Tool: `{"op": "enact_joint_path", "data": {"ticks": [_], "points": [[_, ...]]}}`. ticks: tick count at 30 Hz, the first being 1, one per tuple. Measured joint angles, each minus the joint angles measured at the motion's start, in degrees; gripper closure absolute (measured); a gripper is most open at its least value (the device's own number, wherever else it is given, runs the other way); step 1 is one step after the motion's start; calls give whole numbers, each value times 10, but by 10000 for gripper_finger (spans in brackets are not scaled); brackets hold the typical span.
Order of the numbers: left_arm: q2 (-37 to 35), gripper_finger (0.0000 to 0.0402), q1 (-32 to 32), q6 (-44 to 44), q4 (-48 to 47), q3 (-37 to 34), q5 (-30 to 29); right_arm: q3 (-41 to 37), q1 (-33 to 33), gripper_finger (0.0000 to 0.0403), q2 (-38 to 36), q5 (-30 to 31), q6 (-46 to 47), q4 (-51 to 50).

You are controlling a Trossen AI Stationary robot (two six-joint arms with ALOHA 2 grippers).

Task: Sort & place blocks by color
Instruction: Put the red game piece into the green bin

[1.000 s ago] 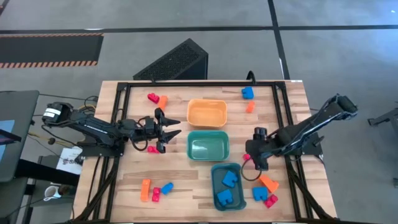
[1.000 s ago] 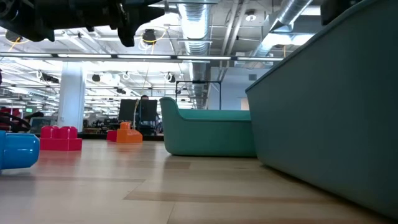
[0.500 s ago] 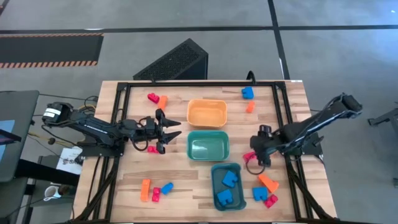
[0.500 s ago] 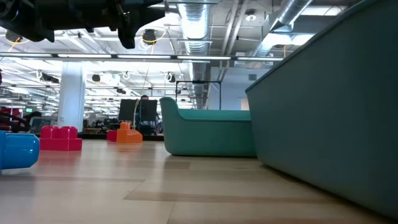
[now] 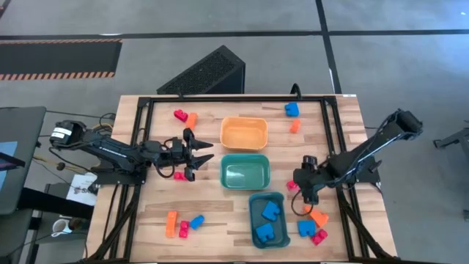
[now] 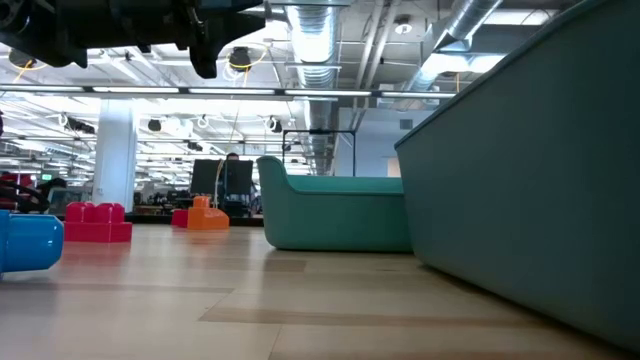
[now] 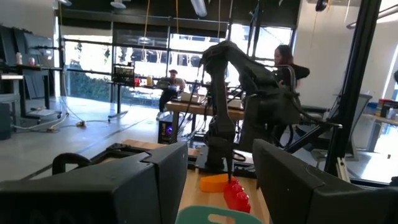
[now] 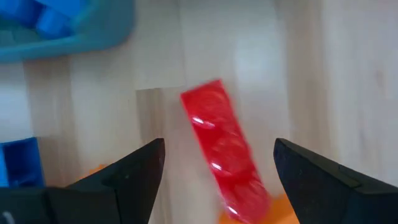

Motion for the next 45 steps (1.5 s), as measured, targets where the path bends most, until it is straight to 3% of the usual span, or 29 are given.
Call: {"op": "enact_joint_path", "data": {"ticks": [11, 19, 24, 32, 41, 45], "points": [[0, 230, 0, 0, -3, 0, 1, -5, 2, 78, 88, 0, -20, 19], [0, 230, 0, 0, -3, 0, 1, -89, 2, 78, 92, -37, 7, 162], [0, 230, 0, 0, -3, 0, 1, -99, 2, 85, 90, -39, 22, 169], [0, 230, 0, 0, -4, 0, -1, -100, 2, 145, 91, -40, 26, 165], [0, 230, 0, 0, -4, 0, -3, -100, 2, 262, 91, -40, 26, 145], [0, 230, 0, 0, -4, 0, -3, -88, 2, 265, 91, -39, 26, 130]]}}
